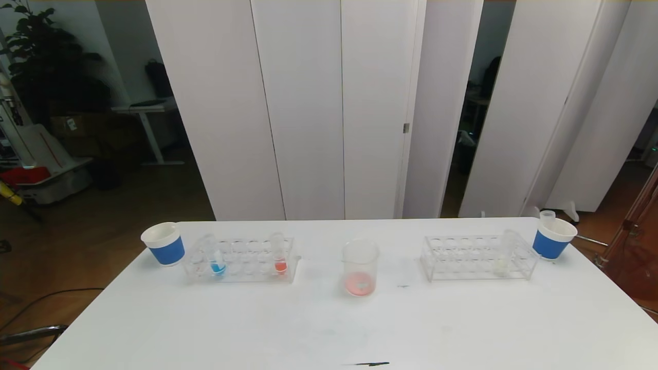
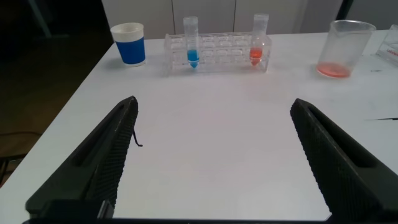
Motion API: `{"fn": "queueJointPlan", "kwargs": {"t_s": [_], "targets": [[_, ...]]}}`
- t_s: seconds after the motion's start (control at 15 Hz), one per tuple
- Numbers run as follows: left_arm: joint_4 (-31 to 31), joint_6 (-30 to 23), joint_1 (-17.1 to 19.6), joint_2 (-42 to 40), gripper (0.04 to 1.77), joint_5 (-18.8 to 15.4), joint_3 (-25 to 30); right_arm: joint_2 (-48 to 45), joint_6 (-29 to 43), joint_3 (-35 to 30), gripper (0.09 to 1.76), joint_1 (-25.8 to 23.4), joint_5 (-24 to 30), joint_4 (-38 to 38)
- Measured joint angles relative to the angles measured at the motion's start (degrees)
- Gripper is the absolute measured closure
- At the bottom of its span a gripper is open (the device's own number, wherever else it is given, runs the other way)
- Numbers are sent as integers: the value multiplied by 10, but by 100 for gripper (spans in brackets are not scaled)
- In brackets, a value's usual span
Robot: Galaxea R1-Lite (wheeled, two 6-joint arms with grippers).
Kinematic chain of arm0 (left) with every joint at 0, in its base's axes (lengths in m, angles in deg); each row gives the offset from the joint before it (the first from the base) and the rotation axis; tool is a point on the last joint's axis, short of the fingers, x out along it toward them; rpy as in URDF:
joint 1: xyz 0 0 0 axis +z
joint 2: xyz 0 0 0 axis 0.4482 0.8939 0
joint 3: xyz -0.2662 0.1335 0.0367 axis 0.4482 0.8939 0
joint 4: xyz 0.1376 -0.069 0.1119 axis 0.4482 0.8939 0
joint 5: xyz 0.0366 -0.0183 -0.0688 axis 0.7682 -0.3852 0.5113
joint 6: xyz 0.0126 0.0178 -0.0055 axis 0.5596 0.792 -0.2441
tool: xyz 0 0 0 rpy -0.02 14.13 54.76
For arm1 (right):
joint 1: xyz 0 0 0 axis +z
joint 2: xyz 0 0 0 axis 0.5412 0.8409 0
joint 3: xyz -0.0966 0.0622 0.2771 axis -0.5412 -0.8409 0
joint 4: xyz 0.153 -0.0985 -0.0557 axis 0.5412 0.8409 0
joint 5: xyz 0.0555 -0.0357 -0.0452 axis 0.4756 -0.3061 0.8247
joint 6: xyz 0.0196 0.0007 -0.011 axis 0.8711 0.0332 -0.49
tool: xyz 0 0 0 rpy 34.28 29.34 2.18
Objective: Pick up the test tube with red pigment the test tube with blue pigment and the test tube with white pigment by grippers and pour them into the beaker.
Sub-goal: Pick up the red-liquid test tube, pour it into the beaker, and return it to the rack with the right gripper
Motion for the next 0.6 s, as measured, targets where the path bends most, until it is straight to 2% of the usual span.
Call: {"fn": "queueJointPlan", "kwargs": {"t_s": [0.6], "targets": [[0, 0, 0, 0, 6, 0, 0, 0, 0, 0, 10, 0, 0, 0]]}}
